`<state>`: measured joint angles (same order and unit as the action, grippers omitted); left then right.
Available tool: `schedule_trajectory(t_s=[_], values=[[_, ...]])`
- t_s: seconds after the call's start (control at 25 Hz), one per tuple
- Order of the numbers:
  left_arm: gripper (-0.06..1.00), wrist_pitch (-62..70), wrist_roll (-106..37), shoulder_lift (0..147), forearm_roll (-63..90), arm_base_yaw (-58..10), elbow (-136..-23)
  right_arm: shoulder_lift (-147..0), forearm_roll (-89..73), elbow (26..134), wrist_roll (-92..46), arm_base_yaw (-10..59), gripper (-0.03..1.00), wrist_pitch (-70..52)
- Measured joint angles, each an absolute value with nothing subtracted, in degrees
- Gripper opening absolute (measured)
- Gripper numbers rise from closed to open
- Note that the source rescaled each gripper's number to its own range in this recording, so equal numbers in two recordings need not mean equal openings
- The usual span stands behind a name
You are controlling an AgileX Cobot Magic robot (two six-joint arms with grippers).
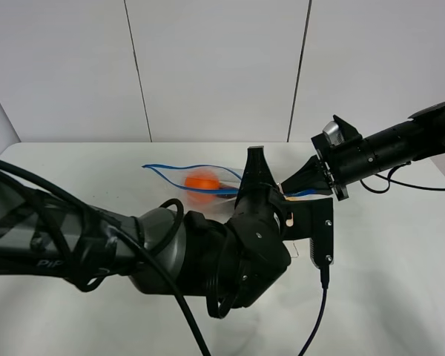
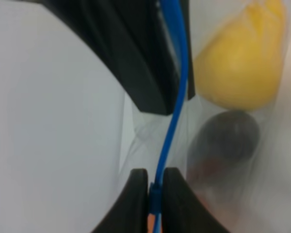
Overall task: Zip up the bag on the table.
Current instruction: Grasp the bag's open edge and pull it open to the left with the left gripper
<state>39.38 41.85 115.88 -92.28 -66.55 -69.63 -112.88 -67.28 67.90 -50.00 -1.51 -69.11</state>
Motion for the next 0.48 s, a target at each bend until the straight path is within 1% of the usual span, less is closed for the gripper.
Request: schedule_trajectory(t_s=[0.48], values=[[0.0,41.6,40.4,115.7,-89.3,-65.9,-69.6,-112.9,-67.1,67.9,-50.0,-1.5,0.0,-69.0]])
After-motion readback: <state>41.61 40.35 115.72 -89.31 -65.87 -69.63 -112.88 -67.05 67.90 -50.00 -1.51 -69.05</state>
